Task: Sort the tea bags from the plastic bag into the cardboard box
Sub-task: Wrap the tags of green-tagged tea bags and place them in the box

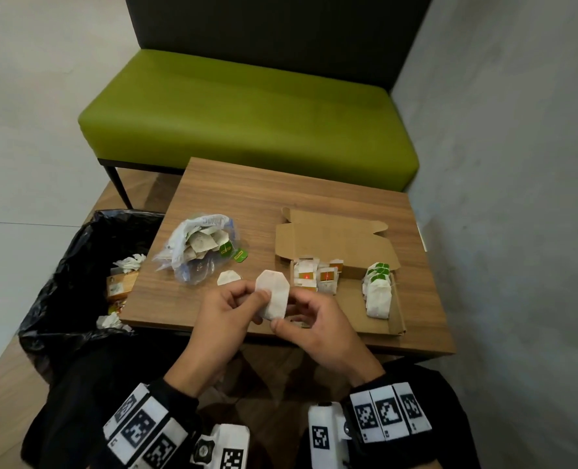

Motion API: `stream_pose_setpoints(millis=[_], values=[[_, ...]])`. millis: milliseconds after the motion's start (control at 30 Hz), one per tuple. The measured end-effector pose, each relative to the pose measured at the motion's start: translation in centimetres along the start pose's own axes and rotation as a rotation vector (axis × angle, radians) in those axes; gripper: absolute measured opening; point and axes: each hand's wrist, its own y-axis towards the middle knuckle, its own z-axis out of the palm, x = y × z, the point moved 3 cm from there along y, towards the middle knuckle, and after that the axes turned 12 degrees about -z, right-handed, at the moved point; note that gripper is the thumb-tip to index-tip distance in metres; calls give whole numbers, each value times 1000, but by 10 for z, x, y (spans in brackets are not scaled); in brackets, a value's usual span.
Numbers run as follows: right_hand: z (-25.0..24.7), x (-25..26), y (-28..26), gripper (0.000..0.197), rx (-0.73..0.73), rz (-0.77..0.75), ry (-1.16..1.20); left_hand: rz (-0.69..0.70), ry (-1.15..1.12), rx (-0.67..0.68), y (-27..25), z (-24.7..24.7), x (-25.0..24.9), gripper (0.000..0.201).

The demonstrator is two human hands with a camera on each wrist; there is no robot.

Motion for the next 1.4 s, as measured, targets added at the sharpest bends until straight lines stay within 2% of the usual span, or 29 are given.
stream_pose_setpoints(millis=[167, 367, 500, 633, 933, 1067, 1167, 1300, 1400], values=[[4, -6, -8, 40, -80, -19, 110, -39, -84, -33, -1, 4, -1, 15], [0, -12, -10, 23, -192, -47, 18, -108, -111, 12, -7, 9, 0, 12], [-14, -15, -8, 17, -337, -109, -146, -154, -80, 36, -13, 10, 4, 13], [-21, -19, -9, 15, -455, -76, -60, -172, 40, 49, -20, 14, 11, 10], [-13, -18, -17, 19, -431, -30, 95, -187, 240, 15, -23, 19, 26, 12], [-11, -17, -24, 36, -474, -82, 58, -238, 192, 13, -21, 19, 32, 20], [-9, -17, -30, 28, -444, -131, 11, -257, 137, 12, -18, 17, 35, 26], [-7, -18, -35, 32, -333, -143, -4, -281, 88, 18, -17, 17, 38, 25], [-7, -21, -38, 27, -281, -125, -71, -303, 41, 55, -17, 19, 38, 24]])
